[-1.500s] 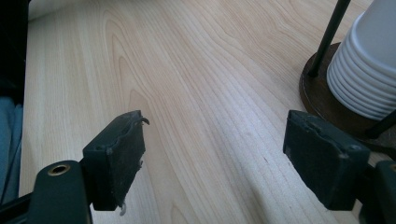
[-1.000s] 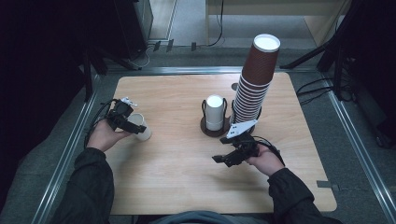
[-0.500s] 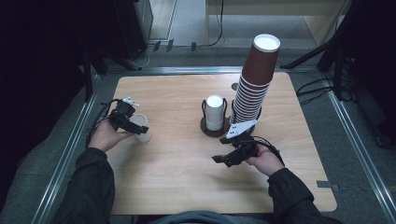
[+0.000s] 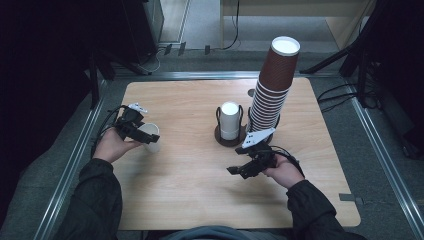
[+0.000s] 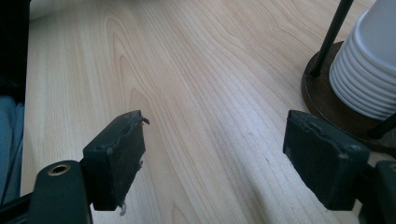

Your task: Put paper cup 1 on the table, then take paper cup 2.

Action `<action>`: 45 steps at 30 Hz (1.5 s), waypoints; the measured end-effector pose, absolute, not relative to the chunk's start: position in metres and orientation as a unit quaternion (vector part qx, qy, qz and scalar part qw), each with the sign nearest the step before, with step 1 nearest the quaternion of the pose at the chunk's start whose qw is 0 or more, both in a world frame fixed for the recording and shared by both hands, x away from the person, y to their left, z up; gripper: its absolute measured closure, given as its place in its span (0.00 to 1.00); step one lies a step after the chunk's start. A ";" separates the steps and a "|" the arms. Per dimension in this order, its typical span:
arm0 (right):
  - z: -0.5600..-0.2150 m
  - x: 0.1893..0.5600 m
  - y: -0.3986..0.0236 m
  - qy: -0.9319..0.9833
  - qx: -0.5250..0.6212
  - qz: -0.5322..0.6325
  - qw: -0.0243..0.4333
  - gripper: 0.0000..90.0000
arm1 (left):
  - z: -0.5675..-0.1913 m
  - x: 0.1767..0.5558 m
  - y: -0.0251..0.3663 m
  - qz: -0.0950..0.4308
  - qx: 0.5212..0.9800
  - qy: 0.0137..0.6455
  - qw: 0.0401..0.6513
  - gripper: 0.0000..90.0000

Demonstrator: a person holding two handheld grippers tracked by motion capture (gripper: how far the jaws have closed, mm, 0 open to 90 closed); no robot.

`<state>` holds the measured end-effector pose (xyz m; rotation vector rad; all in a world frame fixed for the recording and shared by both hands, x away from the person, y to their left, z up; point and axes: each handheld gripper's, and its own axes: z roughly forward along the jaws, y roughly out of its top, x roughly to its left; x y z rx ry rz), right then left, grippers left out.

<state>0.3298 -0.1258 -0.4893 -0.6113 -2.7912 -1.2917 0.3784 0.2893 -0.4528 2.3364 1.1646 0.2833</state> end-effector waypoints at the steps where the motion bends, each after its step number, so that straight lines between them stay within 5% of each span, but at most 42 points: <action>1: -0.489 0.330 -0.126 -0.890 -0.194 -0.412 0.002 0.23 | -0.452 0.378 0.290 0.106 0.858 0.430 0.260 0.14; 45: -0.466 0.335 -0.137 -0.873 -0.231 -0.431 0.012 0.18 | -0.412 0.348 0.242 0.050 0.871 0.364 0.327 0.19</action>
